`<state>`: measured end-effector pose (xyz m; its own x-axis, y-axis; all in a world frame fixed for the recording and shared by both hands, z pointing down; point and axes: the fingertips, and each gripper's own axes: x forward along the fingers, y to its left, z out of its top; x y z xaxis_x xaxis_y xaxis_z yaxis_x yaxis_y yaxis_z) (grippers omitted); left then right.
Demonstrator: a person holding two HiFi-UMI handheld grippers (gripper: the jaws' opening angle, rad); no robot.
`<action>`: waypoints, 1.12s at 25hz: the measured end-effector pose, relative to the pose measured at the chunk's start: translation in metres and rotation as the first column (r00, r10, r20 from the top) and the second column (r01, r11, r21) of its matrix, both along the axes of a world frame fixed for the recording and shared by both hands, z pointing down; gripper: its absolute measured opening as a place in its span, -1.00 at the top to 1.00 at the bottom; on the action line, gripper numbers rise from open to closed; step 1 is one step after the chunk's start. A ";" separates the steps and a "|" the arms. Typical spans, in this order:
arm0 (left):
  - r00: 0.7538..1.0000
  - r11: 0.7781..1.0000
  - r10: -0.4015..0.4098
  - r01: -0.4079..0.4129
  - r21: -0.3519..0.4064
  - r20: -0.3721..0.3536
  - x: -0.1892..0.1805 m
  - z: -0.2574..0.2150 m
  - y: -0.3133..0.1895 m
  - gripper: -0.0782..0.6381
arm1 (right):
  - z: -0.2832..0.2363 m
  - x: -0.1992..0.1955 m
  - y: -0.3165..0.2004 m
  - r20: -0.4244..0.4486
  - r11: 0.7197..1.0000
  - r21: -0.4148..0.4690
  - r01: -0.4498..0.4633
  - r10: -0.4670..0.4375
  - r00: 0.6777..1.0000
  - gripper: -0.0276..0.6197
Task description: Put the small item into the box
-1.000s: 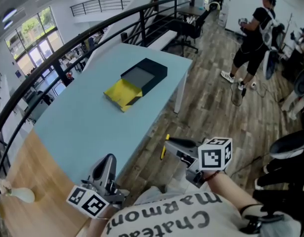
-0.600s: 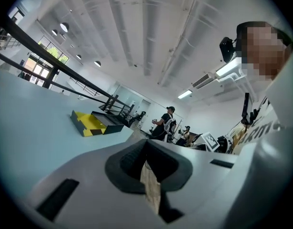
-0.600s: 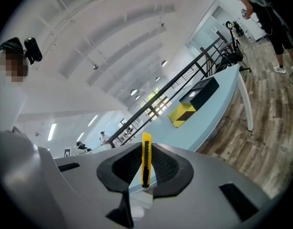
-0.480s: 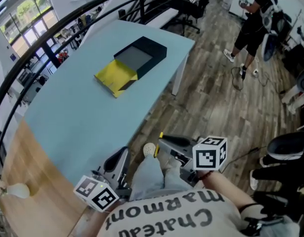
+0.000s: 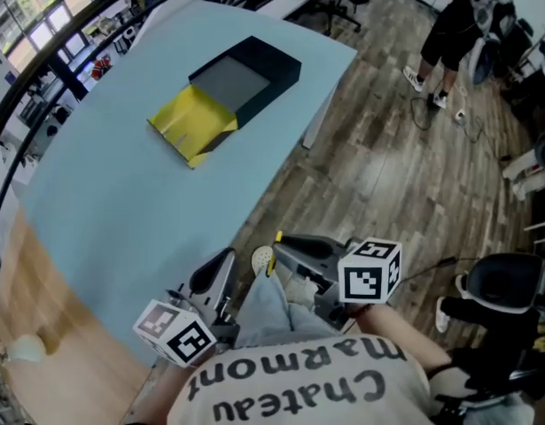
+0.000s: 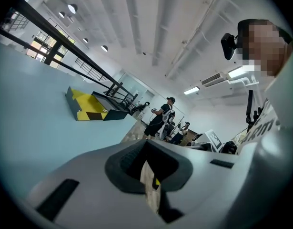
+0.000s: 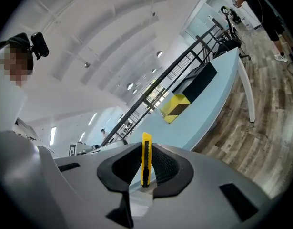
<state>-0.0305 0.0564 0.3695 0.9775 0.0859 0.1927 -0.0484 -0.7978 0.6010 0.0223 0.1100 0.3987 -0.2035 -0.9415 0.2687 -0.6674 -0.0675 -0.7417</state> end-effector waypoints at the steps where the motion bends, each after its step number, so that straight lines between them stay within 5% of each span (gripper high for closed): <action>1: 1.000 1.000 -0.002 0.002 -0.009 0.004 0.007 0.000 -0.004 0.78 | 0.000 0.005 -0.005 0.006 1.000 -0.006 0.002 -0.002 1.000 0.67; 11: 0.999 1.000 -0.001 0.001 -0.008 0.040 0.081 -0.012 -0.066 0.78 | -0.013 0.073 -0.081 -0.013 0.999 -0.035 0.033 -0.034 0.999 0.67; 28: 1.000 0.999 0.008 -0.006 -0.050 0.026 0.132 -0.017 -0.138 0.78 | -0.024 0.117 -0.155 -0.004 0.997 -0.071 0.037 -0.038 0.999 0.67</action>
